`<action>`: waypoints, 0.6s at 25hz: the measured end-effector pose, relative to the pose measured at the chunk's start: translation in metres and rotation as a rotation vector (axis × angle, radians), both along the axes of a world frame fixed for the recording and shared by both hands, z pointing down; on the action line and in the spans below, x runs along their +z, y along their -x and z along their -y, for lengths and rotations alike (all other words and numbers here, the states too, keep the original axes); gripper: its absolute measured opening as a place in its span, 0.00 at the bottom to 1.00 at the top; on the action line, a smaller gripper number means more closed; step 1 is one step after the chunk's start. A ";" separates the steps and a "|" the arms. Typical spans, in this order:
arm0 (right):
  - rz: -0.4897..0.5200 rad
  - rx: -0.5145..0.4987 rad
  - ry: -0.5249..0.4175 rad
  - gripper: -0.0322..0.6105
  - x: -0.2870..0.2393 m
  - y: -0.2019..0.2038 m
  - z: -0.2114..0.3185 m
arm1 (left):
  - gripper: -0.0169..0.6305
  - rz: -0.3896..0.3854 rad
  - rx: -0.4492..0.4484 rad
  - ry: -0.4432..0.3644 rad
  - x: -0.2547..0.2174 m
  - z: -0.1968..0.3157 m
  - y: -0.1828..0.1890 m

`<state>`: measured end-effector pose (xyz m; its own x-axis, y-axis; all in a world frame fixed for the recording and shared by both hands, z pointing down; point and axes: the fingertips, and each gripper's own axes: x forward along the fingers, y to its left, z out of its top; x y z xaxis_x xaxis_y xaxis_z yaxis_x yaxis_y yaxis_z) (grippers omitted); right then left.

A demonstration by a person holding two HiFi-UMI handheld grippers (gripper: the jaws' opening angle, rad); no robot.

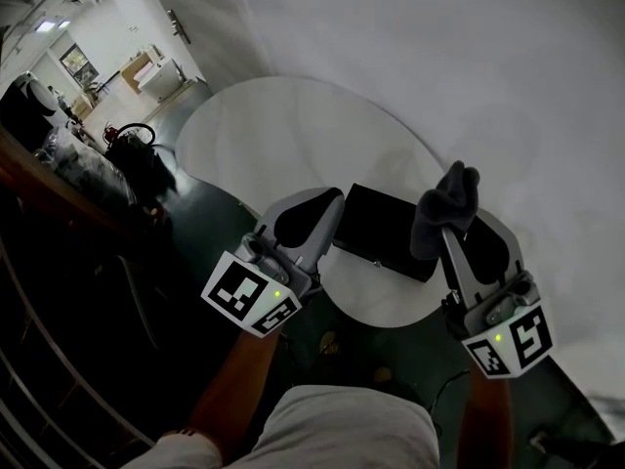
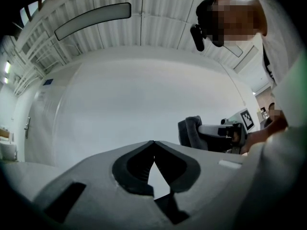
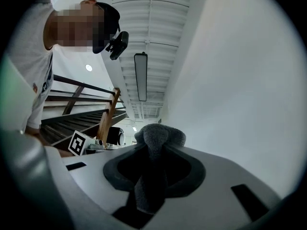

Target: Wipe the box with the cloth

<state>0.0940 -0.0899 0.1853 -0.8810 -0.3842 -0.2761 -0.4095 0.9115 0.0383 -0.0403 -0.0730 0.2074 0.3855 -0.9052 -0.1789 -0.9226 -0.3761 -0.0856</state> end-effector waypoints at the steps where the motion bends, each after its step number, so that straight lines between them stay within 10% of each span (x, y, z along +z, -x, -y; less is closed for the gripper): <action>1: -0.006 0.011 0.002 0.20 0.001 0.005 0.003 | 0.05 0.006 0.013 0.005 0.003 0.007 0.003; 15: -0.086 0.174 0.056 0.20 0.022 0.066 0.035 | 0.05 0.015 0.159 0.091 0.042 0.065 0.049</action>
<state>0.0277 -0.1246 0.2074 -0.8195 -0.5452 -0.1767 -0.5582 0.8291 0.0310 -0.0893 -0.1383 0.2492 0.5274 -0.8446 -0.0923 -0.8496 -0.5242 -0.0581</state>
